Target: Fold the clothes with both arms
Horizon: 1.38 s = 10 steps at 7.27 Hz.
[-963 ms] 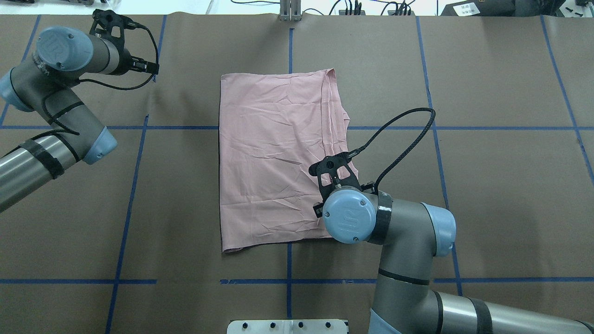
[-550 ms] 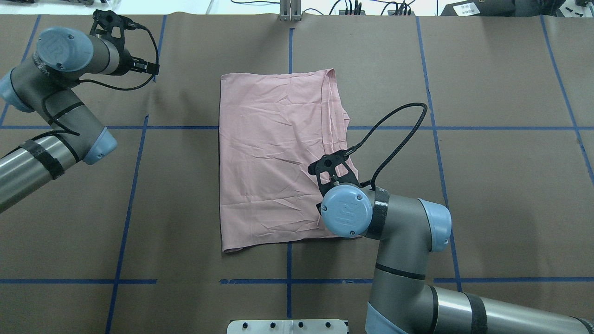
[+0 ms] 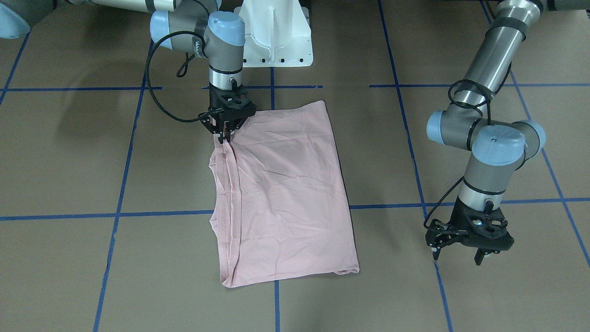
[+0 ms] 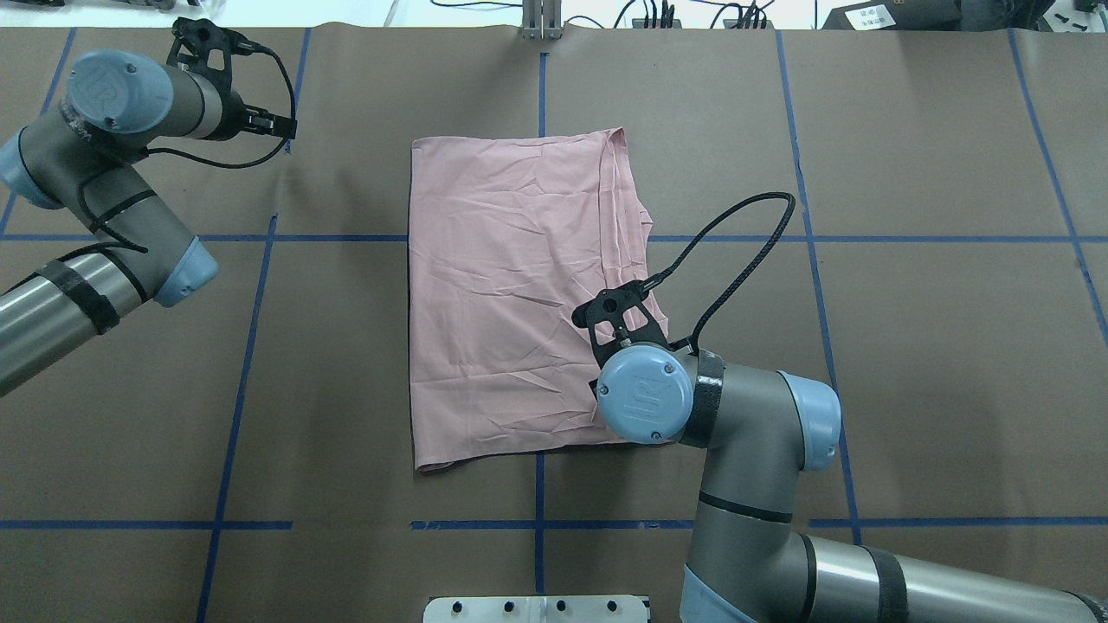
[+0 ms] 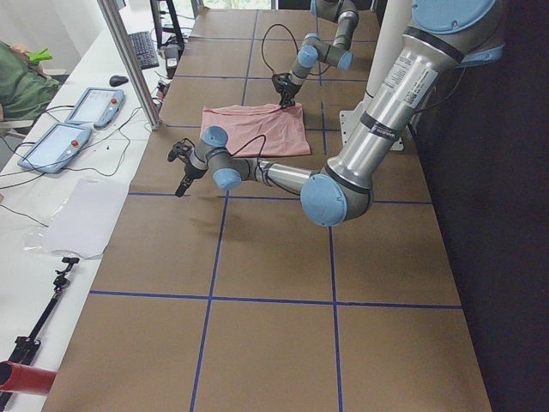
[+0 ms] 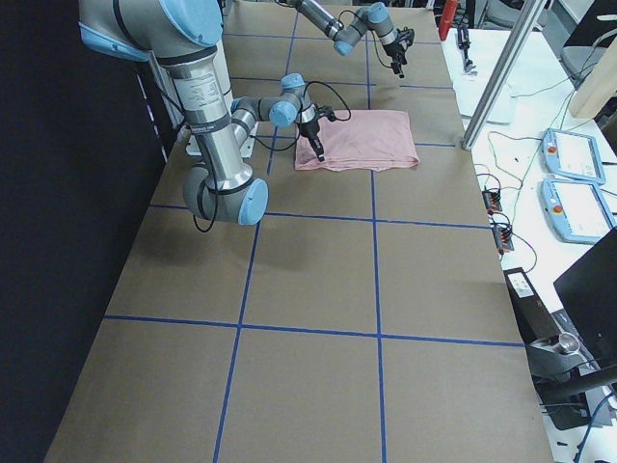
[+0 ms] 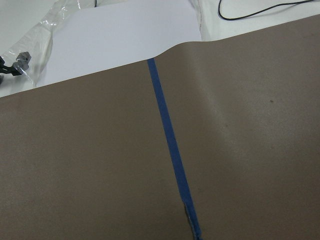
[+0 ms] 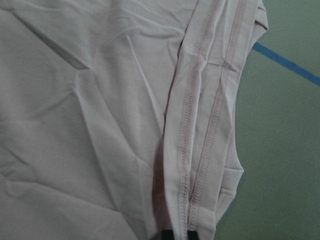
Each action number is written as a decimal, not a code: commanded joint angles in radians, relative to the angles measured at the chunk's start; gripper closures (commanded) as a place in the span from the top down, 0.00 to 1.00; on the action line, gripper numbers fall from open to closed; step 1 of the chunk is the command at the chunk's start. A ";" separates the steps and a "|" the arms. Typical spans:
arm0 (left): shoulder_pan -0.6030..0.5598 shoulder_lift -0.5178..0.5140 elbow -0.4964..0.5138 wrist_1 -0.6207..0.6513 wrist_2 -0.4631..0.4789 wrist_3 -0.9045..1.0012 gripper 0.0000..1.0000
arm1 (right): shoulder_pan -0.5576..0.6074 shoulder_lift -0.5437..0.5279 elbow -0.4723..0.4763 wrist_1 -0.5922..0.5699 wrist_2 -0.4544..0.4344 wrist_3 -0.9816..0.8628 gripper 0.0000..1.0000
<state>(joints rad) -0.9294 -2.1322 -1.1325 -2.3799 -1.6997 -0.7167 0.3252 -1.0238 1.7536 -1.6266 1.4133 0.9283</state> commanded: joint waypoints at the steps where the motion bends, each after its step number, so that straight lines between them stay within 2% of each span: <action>1: 0.001 0.000 -0.003 -0.001 0.000 -0.001 1.00 | 0.000 -0.001 0.003 0.001 0.003 0.001 0.00; 4: 0.001 0.000 -0.001 -0.001 0.000 0.000 1.00 | 0.012 -0.021 0.010 0.004 0.004 0.001 0.00; 5: 0.001 -0.002 -0.003 -0.001 0.000 0.000 1.00 | 0.011 -0.078 0.053 0.005 0.001 0.001 0.00; 6: 0.001 -0.002 -0.003 -0.001 0.000 0.000 1.00 | 0.005 -0.106 0.075 0.005 -0.004 0.010 0.15; 7: 0.001 -0.002 -0.001 -0.001 0.000 0.000 1.00 | -0.014 -0.113 0.072 0.007 -0.008 0.023 0.79; 8: 0.001 -0.002 -0.003 -0.001 0.000 0.000 1.00 | -0.021 -0.108 0.072 0.010 -0.008 0.053 1.00; 10: 0.001 -0.002 -0.027 -0.001 -0.026 0.000 1.00 | 0.012 -0.099 0.119 0.013 0.004 0.053 1.00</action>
<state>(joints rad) -0.9281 -2.1339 -1.1414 -2.3807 -1.7056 -0.7164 0.3176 -1.1257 1.8390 -1.6159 1.4108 0.9771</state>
